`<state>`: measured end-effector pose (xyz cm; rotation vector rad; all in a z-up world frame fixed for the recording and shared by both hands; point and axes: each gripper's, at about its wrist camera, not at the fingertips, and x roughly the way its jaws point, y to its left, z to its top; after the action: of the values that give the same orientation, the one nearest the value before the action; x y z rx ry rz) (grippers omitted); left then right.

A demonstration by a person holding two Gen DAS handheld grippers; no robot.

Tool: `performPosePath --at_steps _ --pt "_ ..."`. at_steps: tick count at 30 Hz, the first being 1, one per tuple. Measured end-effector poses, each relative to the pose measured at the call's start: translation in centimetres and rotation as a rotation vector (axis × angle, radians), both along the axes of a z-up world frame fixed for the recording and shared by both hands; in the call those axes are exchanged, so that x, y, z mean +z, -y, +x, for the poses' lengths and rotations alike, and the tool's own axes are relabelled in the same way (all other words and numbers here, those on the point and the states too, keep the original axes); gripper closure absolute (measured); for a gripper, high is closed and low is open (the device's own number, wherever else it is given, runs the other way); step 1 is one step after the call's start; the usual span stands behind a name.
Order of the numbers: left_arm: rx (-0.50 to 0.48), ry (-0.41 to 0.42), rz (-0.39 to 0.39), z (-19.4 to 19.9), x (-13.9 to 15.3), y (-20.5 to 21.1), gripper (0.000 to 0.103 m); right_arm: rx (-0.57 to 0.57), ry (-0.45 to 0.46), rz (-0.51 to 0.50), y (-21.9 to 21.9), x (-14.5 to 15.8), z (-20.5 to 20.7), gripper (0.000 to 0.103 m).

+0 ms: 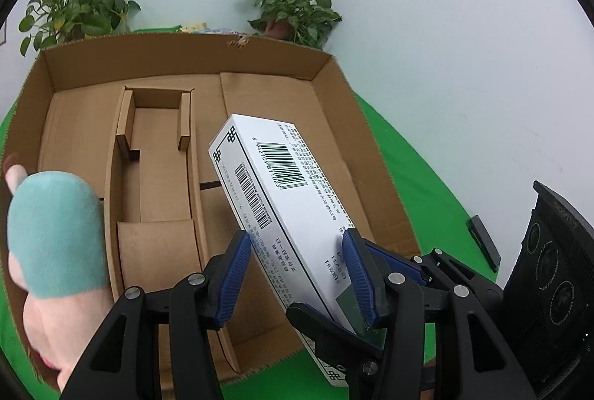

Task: Organize objects
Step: 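Place the medicine box into the large box beside the insert and release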

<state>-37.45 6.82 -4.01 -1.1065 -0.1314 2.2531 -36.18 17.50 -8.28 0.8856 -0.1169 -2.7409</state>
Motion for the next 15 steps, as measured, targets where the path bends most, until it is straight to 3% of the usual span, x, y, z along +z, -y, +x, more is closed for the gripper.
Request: performPosePath --at_steps 4,9,15 --pt "0.0 0.038 -0.019 -2.7 -2.4 0.0 0.057 -0.016 0.059 -0.026 -0.2 -1.7 -1.7 0.039" --pt "-0.004 0.073 -0.045 -4.4 -5.1 0.1 0.07 -0.036 0.132 -0.048 -0.3 -3.8 -3.0 0.04" --pt "0.021 0.064 -0.03 -3.8 -5.2 2.1 0.071 -0.004 0.181 -0.042 0.3 -4.5 -3.5 0.04"
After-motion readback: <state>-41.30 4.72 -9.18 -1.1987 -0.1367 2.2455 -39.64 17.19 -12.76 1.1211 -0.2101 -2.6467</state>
